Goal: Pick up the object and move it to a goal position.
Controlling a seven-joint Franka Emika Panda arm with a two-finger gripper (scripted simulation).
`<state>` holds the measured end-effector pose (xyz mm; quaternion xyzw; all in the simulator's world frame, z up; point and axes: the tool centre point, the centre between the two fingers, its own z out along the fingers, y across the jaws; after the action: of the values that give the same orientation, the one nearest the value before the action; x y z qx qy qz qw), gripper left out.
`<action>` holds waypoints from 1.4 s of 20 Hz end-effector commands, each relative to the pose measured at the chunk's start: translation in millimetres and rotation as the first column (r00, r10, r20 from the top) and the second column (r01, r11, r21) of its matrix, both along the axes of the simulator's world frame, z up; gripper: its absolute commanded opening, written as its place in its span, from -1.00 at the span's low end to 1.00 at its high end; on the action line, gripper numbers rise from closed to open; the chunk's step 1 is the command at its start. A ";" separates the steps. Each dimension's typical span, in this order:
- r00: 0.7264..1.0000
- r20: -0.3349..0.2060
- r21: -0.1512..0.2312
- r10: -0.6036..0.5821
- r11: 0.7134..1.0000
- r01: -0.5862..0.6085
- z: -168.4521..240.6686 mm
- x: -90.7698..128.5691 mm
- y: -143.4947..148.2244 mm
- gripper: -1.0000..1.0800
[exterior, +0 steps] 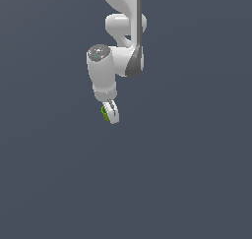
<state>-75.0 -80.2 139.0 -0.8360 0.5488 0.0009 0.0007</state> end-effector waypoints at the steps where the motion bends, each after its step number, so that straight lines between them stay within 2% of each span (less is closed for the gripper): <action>1: 1.000 0.001 -0.001 -0.001 1.000 0.001 24.0 -5.4 4.1 -1.00; 20: 1.000 0.001 -0.006 -0.002 1.000 0.002 218.6 -48.6 39.2 -1.00; 28: 1.000 0.001 -0.004 0.000 1.000 0.000 281.4 -60.1 52.0 -1.00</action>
<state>-133.0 -30.2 409.7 -0.8358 0.5490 -0.0007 -0.0007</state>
